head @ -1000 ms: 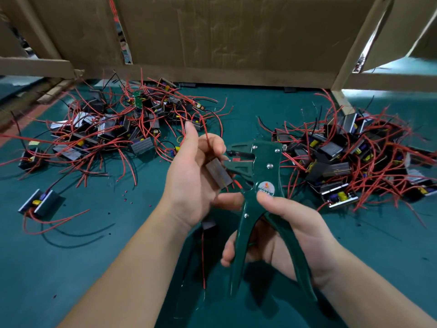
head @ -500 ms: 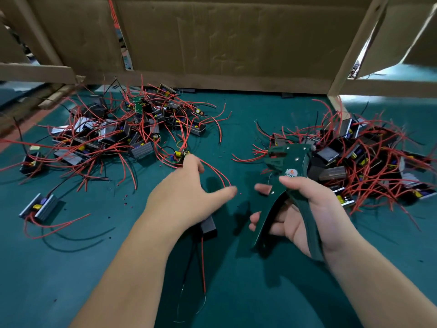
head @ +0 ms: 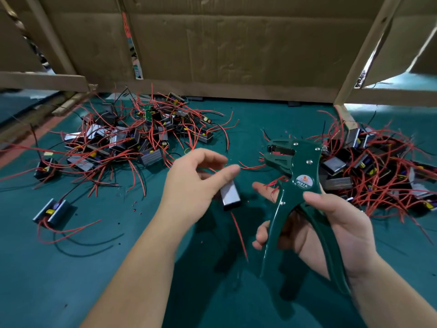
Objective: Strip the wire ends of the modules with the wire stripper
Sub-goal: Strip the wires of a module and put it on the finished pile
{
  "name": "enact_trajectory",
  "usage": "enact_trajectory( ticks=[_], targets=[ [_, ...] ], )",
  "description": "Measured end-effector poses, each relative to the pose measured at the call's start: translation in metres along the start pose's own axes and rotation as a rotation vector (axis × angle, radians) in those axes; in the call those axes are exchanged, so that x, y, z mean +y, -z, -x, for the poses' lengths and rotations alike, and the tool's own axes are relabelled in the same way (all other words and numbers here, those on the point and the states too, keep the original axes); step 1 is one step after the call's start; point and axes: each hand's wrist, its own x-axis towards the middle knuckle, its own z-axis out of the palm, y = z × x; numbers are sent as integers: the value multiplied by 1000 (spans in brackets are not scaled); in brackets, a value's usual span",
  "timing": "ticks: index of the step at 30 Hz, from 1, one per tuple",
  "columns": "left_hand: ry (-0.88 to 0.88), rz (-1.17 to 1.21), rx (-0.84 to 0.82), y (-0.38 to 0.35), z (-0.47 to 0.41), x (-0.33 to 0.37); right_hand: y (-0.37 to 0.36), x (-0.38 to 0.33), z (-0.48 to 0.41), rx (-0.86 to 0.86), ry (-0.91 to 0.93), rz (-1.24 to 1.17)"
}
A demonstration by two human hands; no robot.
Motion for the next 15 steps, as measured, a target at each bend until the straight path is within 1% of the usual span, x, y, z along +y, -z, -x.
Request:
enact_trajectory(
  ticks=[2,4,6,9,12,15],
  targets=[
    [1,199,56,-1,0,6,-1,-4,2,1,-64,-23],
    [51,413,105,0,-2,9,-1,-9,4,-5,-135,-28],
    [106,592,120,1,-4,10,-2,-14,5,17,-198,-32],
    [149,746,127,1,-9,9,-2,-16,6,87,-256,8],
    [193,880,95,3,-12,10,0,-19,6,141,-240,38],
    [189,1025,27,6,-11,13,3,-23,6,91,-204,95]
  ],
)
